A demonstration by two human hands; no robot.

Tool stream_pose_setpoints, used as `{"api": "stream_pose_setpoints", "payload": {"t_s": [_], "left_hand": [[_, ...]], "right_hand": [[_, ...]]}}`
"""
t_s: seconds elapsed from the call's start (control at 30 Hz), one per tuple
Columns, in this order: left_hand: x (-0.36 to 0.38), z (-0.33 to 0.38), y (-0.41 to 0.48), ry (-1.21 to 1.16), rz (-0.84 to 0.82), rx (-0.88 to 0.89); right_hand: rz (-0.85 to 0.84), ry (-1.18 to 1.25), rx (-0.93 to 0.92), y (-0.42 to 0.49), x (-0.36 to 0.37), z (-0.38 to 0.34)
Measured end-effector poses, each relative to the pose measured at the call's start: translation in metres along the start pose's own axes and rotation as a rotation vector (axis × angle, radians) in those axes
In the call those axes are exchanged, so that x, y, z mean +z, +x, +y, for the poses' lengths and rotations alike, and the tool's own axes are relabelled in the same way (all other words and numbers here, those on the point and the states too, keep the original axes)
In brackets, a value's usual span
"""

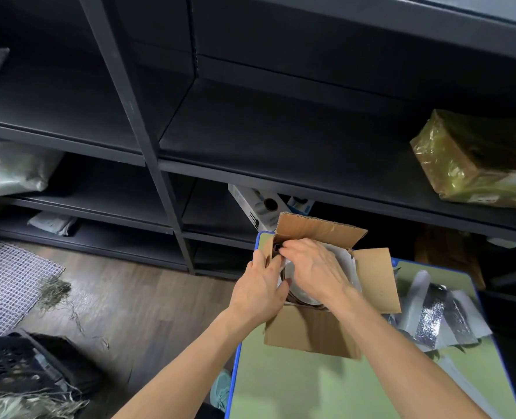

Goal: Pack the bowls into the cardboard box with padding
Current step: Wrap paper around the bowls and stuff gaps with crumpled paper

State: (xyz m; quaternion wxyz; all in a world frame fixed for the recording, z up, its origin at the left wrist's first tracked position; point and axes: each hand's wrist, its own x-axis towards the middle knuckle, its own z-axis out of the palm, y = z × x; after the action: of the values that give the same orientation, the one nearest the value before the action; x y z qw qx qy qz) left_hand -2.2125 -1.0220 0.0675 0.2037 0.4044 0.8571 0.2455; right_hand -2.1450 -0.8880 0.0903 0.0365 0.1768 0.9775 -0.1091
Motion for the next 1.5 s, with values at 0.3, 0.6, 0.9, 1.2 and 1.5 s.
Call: {"api": "stream_pose_setpoints", "payload": {"t_s": [0.3, 0.6, 0.9, 1.2, 1.5], "left_hand": [[0.002, -0.005, 0.0, -0.041, 0.009, 0.033], [0.005, -0.008, -0.014, -0.038, 0.02, 0.023], [0.0, 0.0, -0.017, -0.025, 0.017, -0.005], [0.0, -0.001, -0.015, -0.013, -0.025, -0.015], [0.001, 0.014, -0.026, 0.091, 0.203, 0.12]], "right_hand": [[-0.029, -0.057, -0.008, -0.007, -0.008, -0.006], [-0.029, -0.037, 0.006, -0.015, -0.015, 0.0], [-0.045, -0.046, -0.004, -0.003, 0.001, -0.012], [-0.076, -0.035, -0.01, -0.013, -0.012, -0.011], [0.119, 0.04, 0.03, -0.083, -0.015, 0.029]]}}
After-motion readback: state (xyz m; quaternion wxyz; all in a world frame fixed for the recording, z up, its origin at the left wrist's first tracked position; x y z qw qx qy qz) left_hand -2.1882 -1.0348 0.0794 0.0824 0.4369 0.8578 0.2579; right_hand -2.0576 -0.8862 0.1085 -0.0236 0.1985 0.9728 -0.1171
